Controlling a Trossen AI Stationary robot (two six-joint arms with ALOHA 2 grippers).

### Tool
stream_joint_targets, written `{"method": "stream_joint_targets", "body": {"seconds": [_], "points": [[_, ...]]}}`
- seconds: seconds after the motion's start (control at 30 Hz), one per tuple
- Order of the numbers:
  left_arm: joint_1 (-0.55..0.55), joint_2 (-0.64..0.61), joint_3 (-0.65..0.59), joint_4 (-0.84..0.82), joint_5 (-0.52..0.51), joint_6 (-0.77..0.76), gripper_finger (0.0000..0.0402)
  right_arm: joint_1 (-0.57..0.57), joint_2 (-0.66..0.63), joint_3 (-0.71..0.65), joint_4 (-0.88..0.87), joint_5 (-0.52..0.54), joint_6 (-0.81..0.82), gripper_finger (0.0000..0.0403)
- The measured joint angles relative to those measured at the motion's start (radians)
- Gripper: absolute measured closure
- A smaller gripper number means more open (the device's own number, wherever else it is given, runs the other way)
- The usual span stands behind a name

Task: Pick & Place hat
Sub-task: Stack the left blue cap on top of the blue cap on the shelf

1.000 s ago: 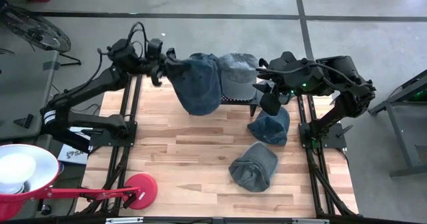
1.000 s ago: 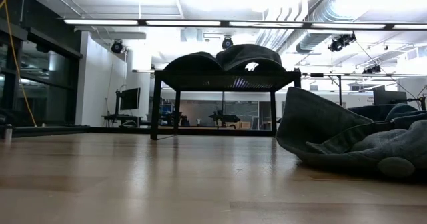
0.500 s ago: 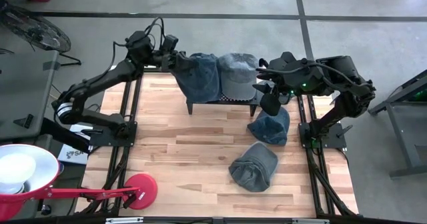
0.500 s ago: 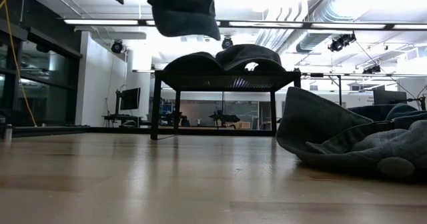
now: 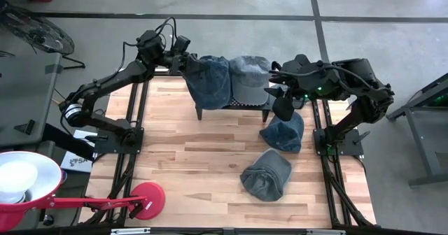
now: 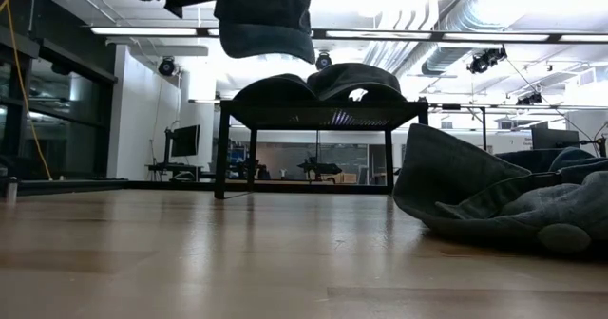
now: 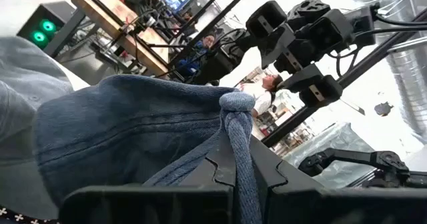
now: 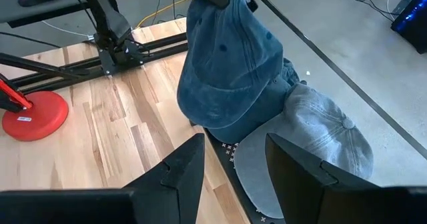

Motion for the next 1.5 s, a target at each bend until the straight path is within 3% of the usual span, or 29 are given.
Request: {"method": "stream_joint_targets", "body": {"seconds": [0.6, 1.5], "points": [[0.0, 0.062, 0.0, 0.071, 0.013, 0.009, 0.0401, 0.0, 0.0, 0.0, 0.002, 0.002, 0.023, 0.0251], [0.043, 0.062, 0.001, -0.032, -0.008, 0.185, 0.0402, 0.0, 0.0, 0.0, 0.002, 0.014, 0.031, 0.0252]]}}
